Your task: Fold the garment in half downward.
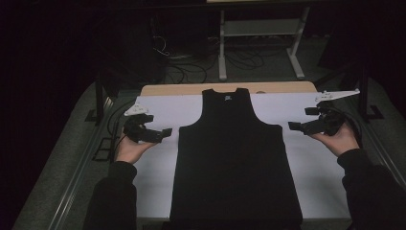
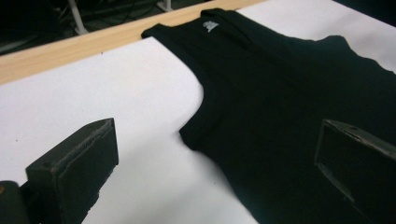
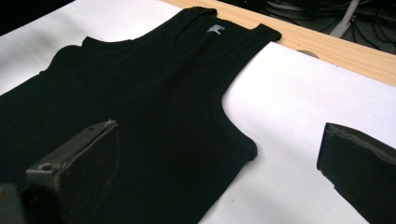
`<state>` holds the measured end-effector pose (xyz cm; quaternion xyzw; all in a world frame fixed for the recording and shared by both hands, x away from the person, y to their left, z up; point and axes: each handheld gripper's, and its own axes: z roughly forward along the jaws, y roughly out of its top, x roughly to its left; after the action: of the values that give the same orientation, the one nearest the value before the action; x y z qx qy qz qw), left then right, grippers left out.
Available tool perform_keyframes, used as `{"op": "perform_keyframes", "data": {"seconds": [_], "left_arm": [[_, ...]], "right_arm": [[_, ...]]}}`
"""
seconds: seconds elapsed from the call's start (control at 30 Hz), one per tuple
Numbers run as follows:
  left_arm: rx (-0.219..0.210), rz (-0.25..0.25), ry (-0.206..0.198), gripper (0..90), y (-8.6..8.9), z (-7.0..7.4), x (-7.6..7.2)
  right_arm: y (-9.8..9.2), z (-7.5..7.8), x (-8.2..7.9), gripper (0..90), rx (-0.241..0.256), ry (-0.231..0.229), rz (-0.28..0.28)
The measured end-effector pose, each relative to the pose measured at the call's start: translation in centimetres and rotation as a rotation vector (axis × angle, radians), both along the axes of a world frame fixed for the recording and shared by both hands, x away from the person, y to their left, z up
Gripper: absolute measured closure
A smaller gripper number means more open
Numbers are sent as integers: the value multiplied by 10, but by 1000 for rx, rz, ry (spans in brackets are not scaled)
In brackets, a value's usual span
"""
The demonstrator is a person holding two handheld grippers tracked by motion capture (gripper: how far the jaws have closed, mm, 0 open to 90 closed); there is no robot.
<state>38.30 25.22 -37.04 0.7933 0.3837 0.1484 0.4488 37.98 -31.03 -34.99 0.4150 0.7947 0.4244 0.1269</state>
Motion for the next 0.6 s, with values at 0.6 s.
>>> {"op": "perform_keyframes", "data": {"seconds": [0.6], "left_arm": [[-35,-7,52,0,-6,-21,19]], "right_arm": [[0,-21,30,0,-18,55,-29]]}}
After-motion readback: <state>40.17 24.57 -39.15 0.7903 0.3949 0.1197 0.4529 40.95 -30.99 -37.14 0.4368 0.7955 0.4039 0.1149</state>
